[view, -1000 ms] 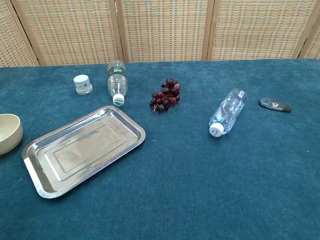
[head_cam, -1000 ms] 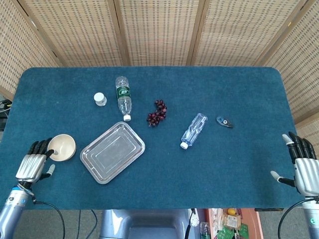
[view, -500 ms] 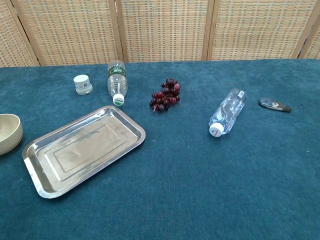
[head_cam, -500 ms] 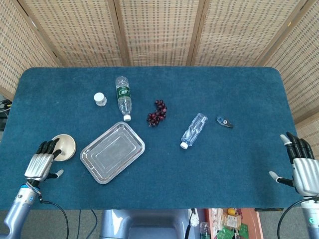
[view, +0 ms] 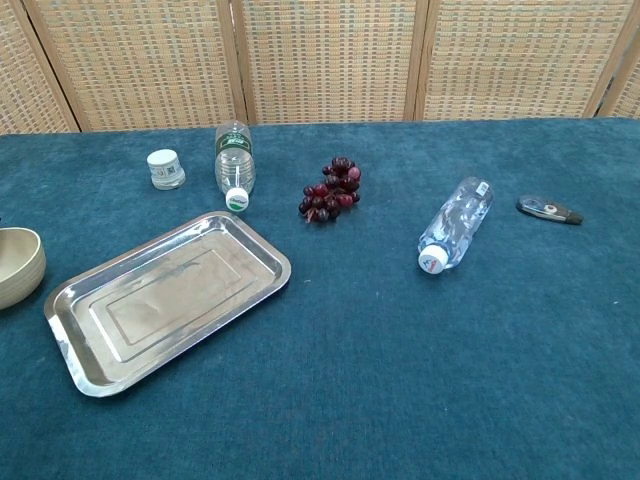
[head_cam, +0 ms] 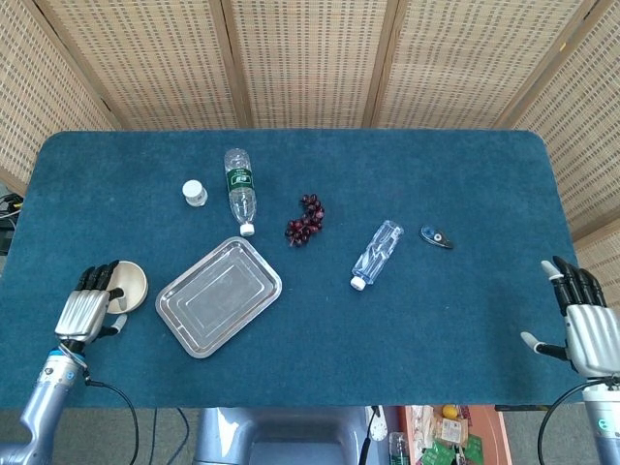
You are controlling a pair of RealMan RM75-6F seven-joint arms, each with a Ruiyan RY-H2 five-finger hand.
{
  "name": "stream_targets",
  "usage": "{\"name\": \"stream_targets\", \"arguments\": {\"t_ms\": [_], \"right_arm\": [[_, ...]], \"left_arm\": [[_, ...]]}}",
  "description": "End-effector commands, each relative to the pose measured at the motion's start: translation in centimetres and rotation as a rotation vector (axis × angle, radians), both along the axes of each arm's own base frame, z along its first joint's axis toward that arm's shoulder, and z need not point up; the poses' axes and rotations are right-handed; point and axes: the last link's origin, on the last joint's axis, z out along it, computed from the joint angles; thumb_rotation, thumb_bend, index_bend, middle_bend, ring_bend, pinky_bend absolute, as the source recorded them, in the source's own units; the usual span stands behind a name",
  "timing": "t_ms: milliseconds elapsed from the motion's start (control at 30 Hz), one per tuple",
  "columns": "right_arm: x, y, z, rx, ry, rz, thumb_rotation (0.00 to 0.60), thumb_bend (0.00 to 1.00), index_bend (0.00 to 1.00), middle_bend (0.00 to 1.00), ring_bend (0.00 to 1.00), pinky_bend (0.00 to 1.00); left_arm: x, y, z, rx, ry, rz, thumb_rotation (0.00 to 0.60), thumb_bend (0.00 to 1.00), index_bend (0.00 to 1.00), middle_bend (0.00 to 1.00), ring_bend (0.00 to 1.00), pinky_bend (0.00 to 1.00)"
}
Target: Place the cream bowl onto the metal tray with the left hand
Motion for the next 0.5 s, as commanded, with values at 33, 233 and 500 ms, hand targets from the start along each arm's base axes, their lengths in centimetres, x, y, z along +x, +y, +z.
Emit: {"name": "stream_targets", "arguments": {"t_ms": [33,233,500], "right_arm": [[0.0,-0.1,-0.1,0.005,0.0,0.001,0.6,0.0,0.0,0.0,0.0,0.0],[0.2,-0.1,-0.2,0.008,-0.001,0.005,0.6,0.0,0.0,0.0,0.0,0.0],[0.2,-0.1,-0.1,0.009,-0.007,0.004,0.6,0.0,0.0,0.0,0.0,0.0]], "left_arm": [[-0.3,0.1,0.5,0.013,0.014,0.005,0.6,0.44,0.62,0.0,0.0,0.0],[-0.1,0.0,1.9,0.068,0.004,-0.013,0.6,0.46,0.64,0.0,0.0,0.0],[4.8,0.6,3.7,0.077,-0.071,-0.173,0.6,0.46,0.64,0.0,0.0,0.0]]}}
